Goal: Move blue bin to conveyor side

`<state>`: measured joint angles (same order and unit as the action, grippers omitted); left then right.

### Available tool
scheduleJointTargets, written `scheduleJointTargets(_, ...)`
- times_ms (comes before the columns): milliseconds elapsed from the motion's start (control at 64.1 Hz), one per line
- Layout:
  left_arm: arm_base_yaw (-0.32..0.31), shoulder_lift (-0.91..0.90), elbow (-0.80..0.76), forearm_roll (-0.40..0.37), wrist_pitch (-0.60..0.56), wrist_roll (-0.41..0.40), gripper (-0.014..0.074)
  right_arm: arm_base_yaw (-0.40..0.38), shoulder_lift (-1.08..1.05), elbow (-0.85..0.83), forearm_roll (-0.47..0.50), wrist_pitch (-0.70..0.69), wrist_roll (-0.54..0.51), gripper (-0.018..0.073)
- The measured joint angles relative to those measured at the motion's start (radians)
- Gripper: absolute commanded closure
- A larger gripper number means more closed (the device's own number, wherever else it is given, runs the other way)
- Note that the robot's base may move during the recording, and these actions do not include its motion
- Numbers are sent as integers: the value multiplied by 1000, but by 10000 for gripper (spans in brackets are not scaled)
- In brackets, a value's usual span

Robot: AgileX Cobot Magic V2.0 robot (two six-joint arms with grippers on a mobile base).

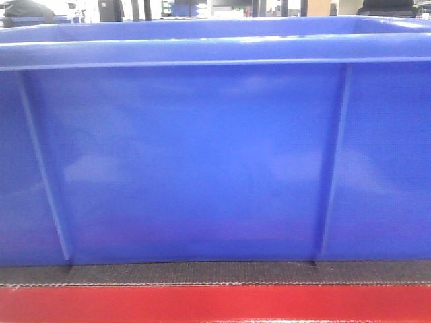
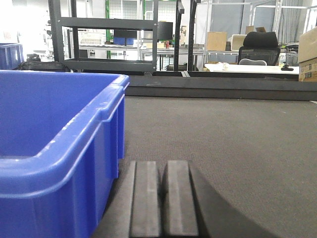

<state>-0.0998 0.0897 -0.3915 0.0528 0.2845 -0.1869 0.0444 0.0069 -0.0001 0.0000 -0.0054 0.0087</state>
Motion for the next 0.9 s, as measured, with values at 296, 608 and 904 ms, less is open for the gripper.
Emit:
scheduleJointTargets(296,0,0,0,0,0,0,584,0,0,0,0,-2,0,648)
scheduleJointTargets(608,0,0,0,0,0,0,584,0,0,0,0,-2,0,648)
scheduleJointTargets(904,18,-32,60,111,-34,4,584,0,0,0,0,-2,0,648)
